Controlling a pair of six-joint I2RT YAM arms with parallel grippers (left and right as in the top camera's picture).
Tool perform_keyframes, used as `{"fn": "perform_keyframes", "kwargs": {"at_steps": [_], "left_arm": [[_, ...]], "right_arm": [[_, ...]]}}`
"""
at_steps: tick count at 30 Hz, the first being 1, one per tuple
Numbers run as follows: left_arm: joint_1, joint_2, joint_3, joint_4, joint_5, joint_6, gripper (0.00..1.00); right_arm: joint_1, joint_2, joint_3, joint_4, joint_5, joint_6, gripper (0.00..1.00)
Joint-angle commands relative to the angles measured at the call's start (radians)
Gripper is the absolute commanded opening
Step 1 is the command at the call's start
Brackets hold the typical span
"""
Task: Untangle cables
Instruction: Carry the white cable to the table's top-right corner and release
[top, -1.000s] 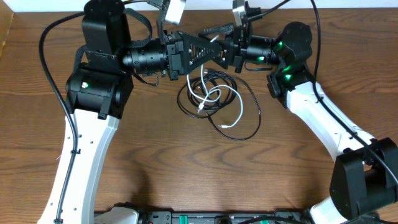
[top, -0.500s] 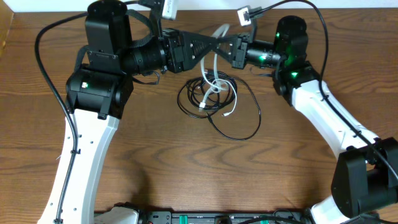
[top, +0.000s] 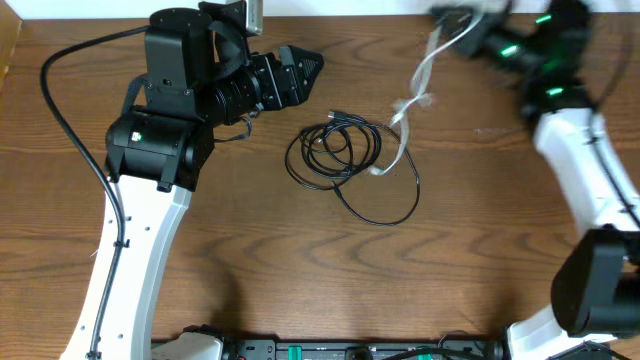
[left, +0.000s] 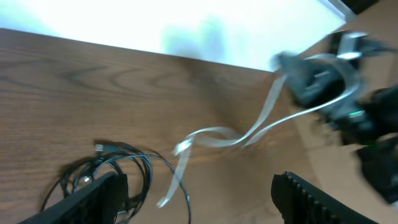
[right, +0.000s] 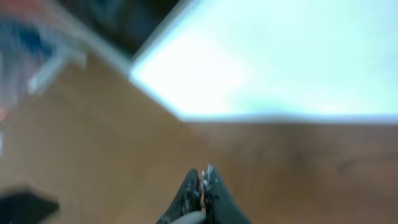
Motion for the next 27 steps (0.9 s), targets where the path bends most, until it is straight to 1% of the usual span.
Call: {"fn": "perform_keyframes", "kwargs": {"at_steps": [1, 5, 10, 12, 15, 21, 23, 27], "left_arm": [[0.004, 0.006, 0.005, -0.004, -0.059, 0.024, 0.8], [0.004, 0.006, 0.005, -0.003, -0.078, 0.024, 0.8], [0.004, 0.006, 0.005, -0.004, -0.084, 0.024, 0.8], [0.004, 0.006, 0.005, -0.007, -0.083, 0.024, 0.8], [0.004, 0.006, 0.005, -0.011, -0.084, 0.024, 0.8], [0.004, 0.006, 0.005, -0.01, -0.087, 0.024, 0.8], [0.004, 0.006, 0.005, -0.01, -0.087, 0.024, 0.8], [0.004, 0.006, 0.005, -0.01, -0.087, 0.024, 0.8]], "right_arm": [[-0.058, -0.009, 0.108, 0.003, -0.004, 0.098, 0.02], [-0.131, -0.009, 0.203, 0.003, 0.013, 0.143, 0.02], [-0.23, -0.009, 0.245, -0.037, 0.135, 0.111, 0.02], [-0.261, -0.006, 0.245, -0.111, 0.232, 0.061, 0.02], [-0.295, 0.007, 0.245, -0.225, 0.415, -0.052, 0.01], [-0.307, 0.09, 0.245, -0.351, 0.803, -0.345, 0.01], [-0.314, 0.135, 0.247, -0.376, 0.858, -0.397, 0.01], [-0.347, 0.241, 0.327, -0.488, 0.822, -0.434, 0.01]]}}
